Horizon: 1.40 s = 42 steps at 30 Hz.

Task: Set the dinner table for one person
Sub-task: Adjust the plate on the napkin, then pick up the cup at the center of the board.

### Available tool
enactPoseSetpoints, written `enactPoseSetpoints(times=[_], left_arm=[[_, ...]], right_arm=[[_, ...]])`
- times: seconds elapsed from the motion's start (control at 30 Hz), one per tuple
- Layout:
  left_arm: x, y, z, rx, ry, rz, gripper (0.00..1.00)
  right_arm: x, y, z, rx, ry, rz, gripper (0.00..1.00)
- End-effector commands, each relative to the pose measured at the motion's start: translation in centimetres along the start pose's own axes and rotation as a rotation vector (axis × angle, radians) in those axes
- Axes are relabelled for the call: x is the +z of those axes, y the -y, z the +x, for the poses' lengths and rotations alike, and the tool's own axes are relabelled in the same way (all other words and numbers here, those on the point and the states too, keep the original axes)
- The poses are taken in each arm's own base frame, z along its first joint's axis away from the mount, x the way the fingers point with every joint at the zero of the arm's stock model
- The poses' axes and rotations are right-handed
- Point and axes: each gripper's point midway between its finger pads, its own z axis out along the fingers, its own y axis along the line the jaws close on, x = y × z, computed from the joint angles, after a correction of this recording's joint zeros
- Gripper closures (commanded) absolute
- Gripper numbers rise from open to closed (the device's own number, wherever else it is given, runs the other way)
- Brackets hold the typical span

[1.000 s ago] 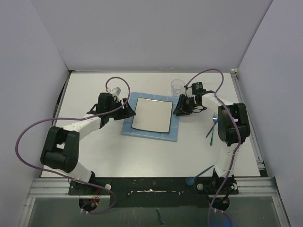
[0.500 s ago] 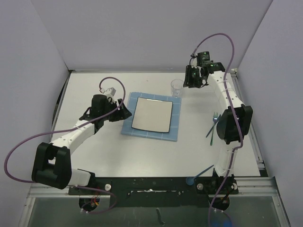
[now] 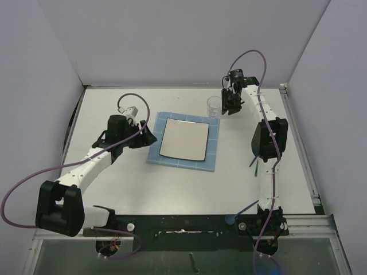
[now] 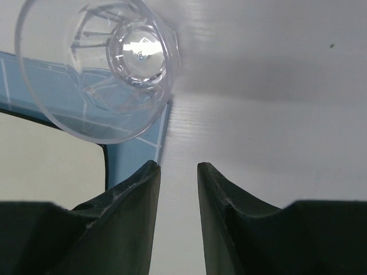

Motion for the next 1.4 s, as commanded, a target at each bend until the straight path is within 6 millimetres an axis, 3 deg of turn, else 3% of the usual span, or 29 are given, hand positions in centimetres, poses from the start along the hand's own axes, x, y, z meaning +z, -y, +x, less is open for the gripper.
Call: enactPoseSetpoints(times=[0.0,0.33,0.6,0.83,1.07,1.27,1.33,1.37], left_arm=[[-1.2,1.5,-3.7,0.051,0.094,0.028,0.38],[0.0,1.1,-3.4,0.043,0.064,0.030,0.39],[0.1,1.1,-3.9,0.037,0.063,0.047,0.39],[-0.2,0.5,-4.1,0.025,0.063,0.043,0.39],[-0.5,-0.1,-4.1,0.011,0.062,0.035,0.39],[-0.3,-0.2,-4.1,-0.002,0.056,0.040,0.39],[-0.2,-0.2,-4.0,-0.005,0.052,0.040,0.39],[-0.1,-0.3,-4.0,-0.006,0.051,0.040,0.39]], right_arm=[[-0.8,-0.8,-1.4,-0.008,0.061,-0.035,0.67],[-1.2,-1.7,-2.9,-0.001,0.110,-0.088,0.63],[-1.5,-4.7,-5.4,0.058,0.190,-0.322,0.51],[0.2,-4.1,-6.5,0.072,0.190,-0.293,0.48],[2.7,-3.7,-5.5,0.088,0.155,-0.279,0.48],[4.3,-3.4,-5.0,0.092,0.138,-0.267,0.48],[4.7,-3.4,-4.9,0.094,0.134,-0.267,0.56],[4.9,-3.4,-4.8,0.095,0.132,-0.267,0.66]])
